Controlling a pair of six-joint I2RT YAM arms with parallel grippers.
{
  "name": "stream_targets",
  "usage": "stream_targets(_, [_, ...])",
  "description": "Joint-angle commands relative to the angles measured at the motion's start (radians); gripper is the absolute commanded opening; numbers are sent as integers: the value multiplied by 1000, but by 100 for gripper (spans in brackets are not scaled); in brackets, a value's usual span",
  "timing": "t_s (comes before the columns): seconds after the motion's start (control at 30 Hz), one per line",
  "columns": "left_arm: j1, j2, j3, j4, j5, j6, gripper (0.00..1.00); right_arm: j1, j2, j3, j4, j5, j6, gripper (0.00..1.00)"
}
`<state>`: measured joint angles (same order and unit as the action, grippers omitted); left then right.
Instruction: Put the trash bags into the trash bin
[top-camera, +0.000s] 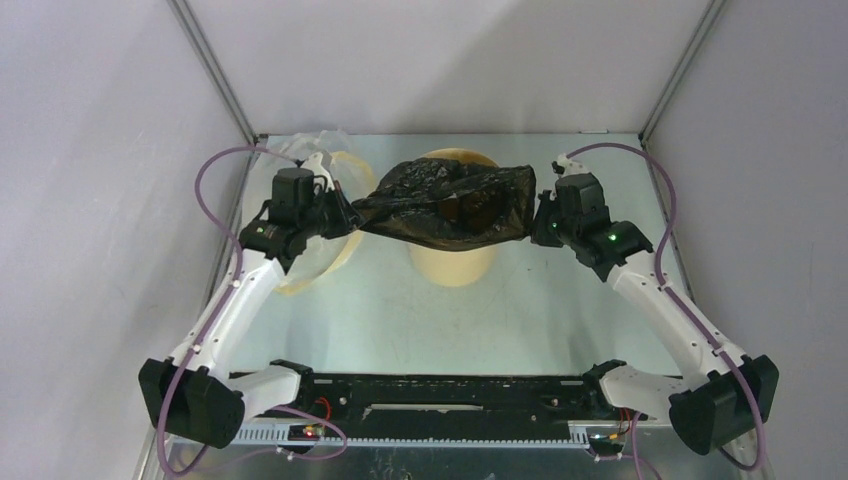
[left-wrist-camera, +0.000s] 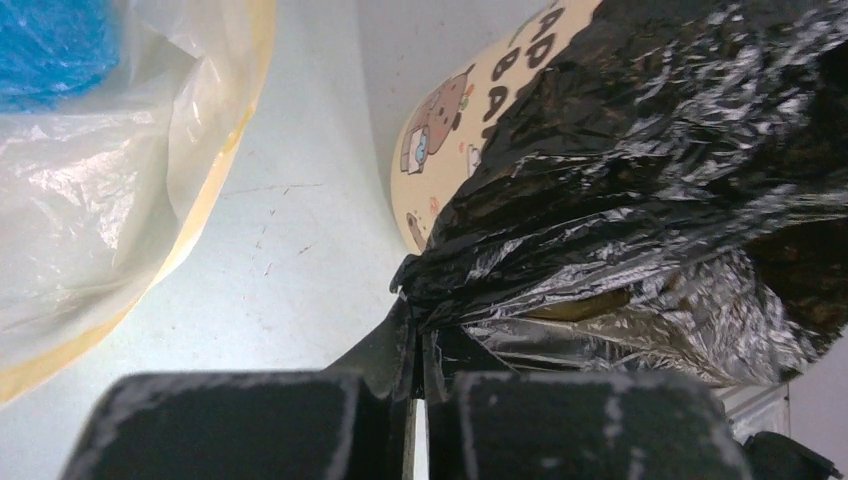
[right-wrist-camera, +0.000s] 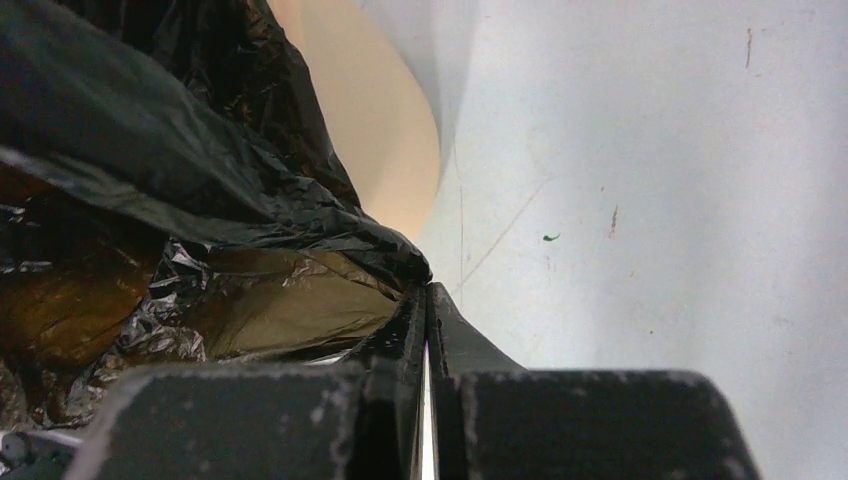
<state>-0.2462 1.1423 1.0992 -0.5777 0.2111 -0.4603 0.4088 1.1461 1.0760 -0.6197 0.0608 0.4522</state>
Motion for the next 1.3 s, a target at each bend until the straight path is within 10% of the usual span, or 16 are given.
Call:
stream_targets(0.0, [11, -12, -88, 216, -82, -84, 5, -22, 15, -18, 103, 60, -6, 0])
stream_targets(0.4, [11, -12, -136, 297, -113, -94, 46, -57, -33, -35, 157, -35, -65, 21])
stream_targets(1.0, [11, -168, -257, 467, -146, -85, 60, -56, -222, -88, 383, -137, -176, 75])
stream_targets(1.27, [9, -213, -323, 561, -124, -10, 73, -115, -123, 10, 424, -261, -215, 70])
